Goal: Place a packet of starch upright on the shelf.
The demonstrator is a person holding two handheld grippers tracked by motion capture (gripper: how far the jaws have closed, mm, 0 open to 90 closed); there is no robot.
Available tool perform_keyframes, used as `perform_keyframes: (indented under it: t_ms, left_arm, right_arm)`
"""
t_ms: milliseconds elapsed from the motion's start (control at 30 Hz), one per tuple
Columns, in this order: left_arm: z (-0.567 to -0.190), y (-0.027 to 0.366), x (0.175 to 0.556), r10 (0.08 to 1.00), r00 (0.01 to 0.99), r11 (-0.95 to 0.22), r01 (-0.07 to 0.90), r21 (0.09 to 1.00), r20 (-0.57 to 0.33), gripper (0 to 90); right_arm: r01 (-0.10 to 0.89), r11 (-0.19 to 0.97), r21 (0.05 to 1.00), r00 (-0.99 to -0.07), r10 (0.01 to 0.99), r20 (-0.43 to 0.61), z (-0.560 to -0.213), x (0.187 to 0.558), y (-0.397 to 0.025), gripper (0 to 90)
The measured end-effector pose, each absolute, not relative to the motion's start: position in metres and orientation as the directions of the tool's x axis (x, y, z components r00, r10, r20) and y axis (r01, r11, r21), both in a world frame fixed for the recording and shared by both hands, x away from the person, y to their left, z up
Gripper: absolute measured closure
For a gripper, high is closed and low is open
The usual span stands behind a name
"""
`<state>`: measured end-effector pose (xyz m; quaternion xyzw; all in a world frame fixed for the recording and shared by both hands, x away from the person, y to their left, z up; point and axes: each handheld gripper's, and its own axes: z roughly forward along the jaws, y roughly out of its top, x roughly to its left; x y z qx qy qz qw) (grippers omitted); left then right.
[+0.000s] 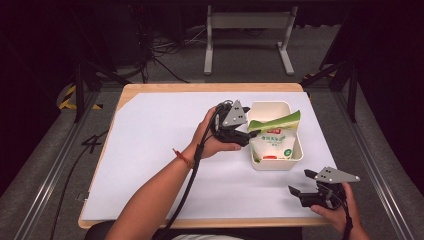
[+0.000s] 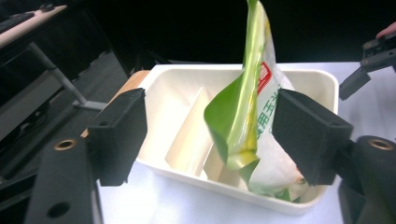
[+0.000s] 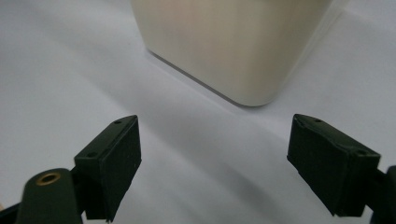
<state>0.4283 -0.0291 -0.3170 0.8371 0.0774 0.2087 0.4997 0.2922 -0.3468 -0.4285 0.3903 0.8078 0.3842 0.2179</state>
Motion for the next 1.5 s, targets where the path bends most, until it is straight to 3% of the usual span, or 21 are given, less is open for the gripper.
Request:
perform_keyframes:
  t_ms: [333, 900, 1500]
  left_arm:
    - [-0.316, -0.01, 0.427, 0.34, 0.898, -0.526, -0.065, 0.848, 0.28, 18.2]
    - [-0.335, 0.024, 0.428, 0.373, 0.867, -0.608, -0.041, 0.793, 0.331, 14.7]
    - [-0.378, 0.075, 0.427, 0.429, 0.857, -0.665, 0.086, 0.742, 0.285, 11.8]
  right_arm:
    - [0.464, 0.406, 0.787, -0.6, 0.798, -0.057, -0.429, 0.292, -0.346, 16.9]
    - [0.458, 0.415, 0.786, -0.6, 0.797, -0.071, -0.429, 0.292, -0.345, 16.8]
    - [0.418, 0.45, 0.789, -0.594, 0.792, -0.137, -0.426, 0.289, -0.342, 15.9]
